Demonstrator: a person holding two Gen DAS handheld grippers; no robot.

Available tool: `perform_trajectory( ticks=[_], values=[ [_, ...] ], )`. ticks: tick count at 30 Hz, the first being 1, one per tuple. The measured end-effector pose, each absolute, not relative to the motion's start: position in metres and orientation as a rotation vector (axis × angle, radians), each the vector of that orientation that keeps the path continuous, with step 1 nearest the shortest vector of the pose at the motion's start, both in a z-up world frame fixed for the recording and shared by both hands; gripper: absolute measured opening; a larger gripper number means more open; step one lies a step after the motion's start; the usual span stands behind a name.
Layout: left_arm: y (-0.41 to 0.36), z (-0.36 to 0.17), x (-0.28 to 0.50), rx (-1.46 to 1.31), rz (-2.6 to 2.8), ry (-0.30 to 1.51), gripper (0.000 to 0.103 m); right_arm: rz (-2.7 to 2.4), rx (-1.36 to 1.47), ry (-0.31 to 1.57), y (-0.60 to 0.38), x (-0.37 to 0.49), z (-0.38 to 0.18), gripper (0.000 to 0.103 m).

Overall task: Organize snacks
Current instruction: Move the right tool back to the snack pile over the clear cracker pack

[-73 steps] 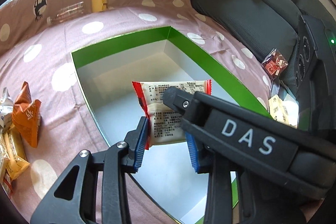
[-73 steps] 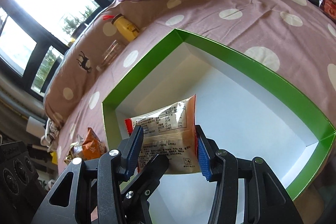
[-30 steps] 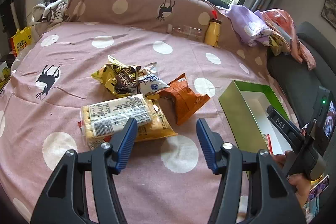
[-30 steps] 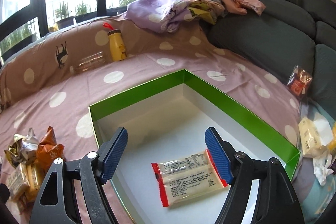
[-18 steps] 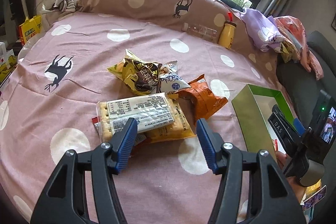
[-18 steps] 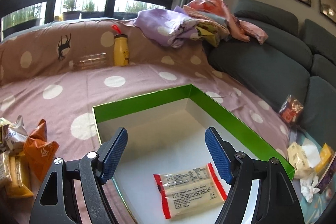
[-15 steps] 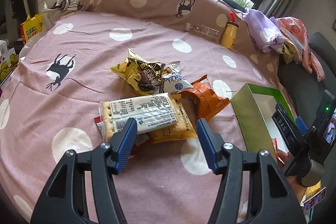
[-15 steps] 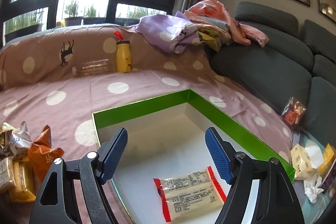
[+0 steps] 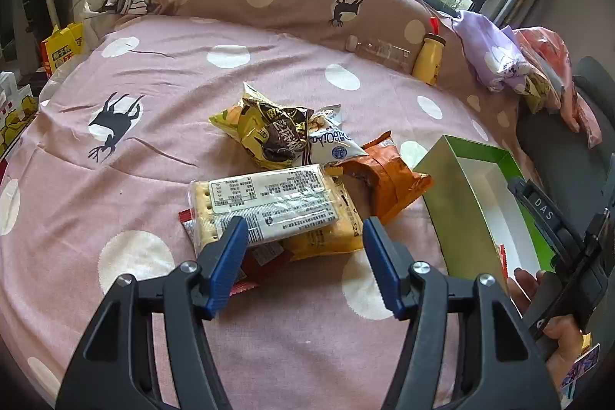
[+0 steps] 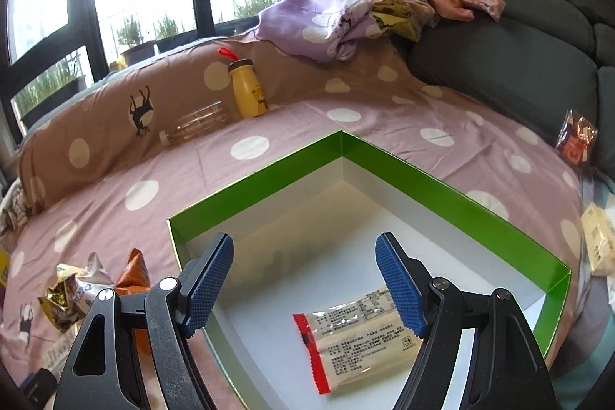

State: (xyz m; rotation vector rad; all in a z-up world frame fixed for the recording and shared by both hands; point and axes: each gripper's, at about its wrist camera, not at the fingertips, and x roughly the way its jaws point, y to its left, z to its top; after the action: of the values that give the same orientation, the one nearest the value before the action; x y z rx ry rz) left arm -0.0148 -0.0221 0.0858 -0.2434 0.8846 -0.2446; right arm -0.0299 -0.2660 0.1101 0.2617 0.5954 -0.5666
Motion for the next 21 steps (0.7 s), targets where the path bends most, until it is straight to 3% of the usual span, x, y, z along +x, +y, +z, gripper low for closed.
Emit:
perform_trajectory(
  ticks=[9, 16, 21],
  values=[
    [-0.01, 0.087, -0.012, -0.269, -0.228, 0.886, 0.064, -0.388, 0.232, 0.567, -0.24, -0.044, 0.143, 0.079],
    [0.008, 0.084, -0.001, -0.313, -0.204, 0.892, 0.068, 0.013, 0.253, 0.71, -0.188, 0.001, 0.178, 0.082],
    [0.009, 0.079, 0.011, -0.285, -0.179, 0.91, 0.07, 0.062, 0.258, 0.714, -0.174, 0.02, 0.157, 0.088]
  ],
)
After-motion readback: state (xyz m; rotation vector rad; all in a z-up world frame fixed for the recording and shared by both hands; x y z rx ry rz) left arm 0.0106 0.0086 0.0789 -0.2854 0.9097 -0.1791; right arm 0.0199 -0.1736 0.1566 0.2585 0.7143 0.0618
